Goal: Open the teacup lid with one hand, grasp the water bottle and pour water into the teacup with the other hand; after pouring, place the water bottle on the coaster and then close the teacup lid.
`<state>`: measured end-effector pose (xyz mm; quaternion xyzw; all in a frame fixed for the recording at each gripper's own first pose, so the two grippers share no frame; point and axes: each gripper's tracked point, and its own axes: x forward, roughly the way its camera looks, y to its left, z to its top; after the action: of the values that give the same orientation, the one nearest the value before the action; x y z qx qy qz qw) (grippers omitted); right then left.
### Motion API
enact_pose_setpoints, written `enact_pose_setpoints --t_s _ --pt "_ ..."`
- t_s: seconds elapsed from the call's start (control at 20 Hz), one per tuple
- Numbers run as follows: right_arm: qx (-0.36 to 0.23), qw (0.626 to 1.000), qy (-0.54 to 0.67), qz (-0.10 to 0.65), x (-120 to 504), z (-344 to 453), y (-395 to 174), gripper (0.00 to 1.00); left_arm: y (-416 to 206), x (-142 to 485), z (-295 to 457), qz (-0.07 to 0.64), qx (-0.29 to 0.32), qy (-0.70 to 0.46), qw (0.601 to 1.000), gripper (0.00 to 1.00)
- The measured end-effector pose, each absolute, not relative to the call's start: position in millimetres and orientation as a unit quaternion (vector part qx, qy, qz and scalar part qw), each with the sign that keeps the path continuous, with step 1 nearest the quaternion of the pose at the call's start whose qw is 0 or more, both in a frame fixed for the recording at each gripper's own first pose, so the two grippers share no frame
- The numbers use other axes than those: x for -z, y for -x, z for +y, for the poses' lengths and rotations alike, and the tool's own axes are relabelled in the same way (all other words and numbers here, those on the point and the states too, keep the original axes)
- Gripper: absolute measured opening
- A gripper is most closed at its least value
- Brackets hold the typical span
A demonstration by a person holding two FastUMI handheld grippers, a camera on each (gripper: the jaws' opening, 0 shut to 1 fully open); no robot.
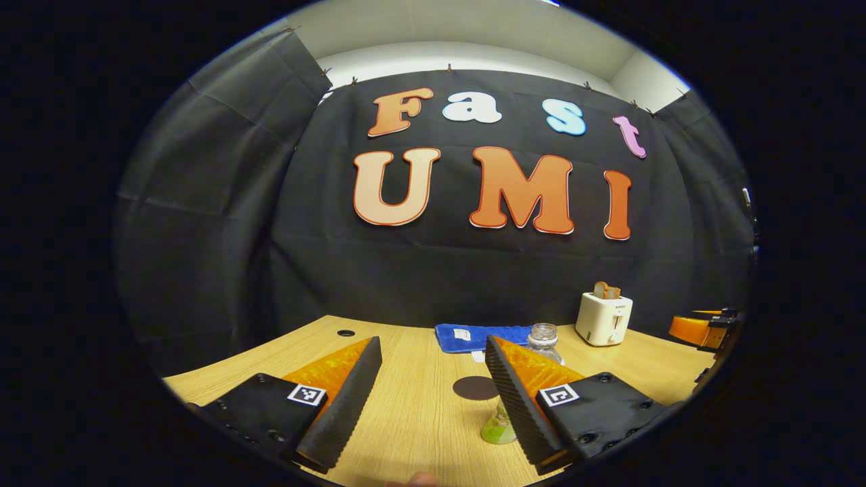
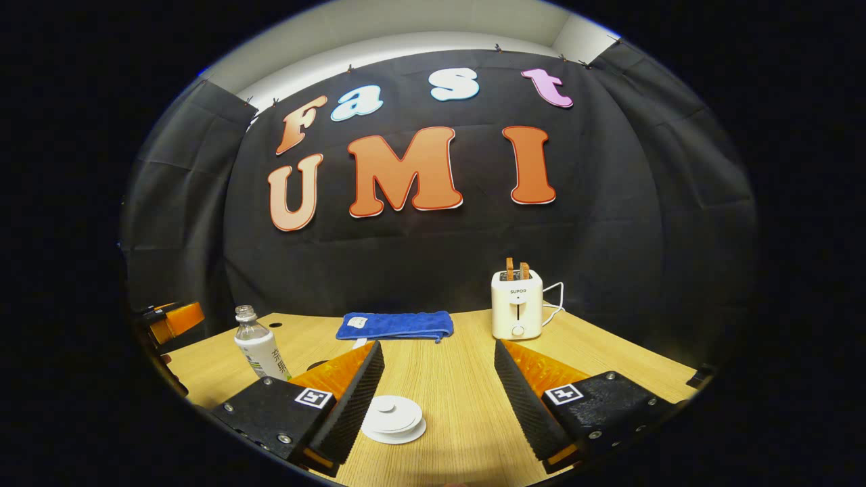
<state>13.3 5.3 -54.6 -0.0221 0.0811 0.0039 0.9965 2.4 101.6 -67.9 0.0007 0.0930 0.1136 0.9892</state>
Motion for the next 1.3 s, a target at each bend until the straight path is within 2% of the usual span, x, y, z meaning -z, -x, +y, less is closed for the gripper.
enact_pose_setpoints --t_s 0.5,0.75,0.9,1.1,1.15,1.2,1.3 --pt "-0.054 0.984 0.064 0.159 124 58 -32 0.98 -3 72 104 0.102 -0.12 -0.017 0.987 0.99" --pt "-0.048 0.976 0.066 0.2 153 60 -37 0.97 -3 76 108 0.107 -0.124 -0.018 0.986 0.98" --pt "-0.044 0.976 0.068 0.202 155 57 -38 0.89 -3 78 109 0.11 -0.127 -0.019 0.986 0.99" --pt "-0.048 0.974 0.065 0.213 162 59 -41 0.7 -2 80 109 0.114 -0.128 -0.017 0.985 0.99" --pt "-0.05 0.973 0.062 0.217 164 60 -42 0.6 -2 80 110 0.114 -0.129 -0.018 0.985 0.99" --pt "-0.052 0.972 0.059 0.222 166 62 -41 0.61 -3 79 110 0.114 -0.129 -0.019 0.985 0.99" --pt "-0.056 0.97 0.058 0.228 170 65 -40 0.52 -2 79 110 0.114 -0.128 -0.021 0.985 0.99"
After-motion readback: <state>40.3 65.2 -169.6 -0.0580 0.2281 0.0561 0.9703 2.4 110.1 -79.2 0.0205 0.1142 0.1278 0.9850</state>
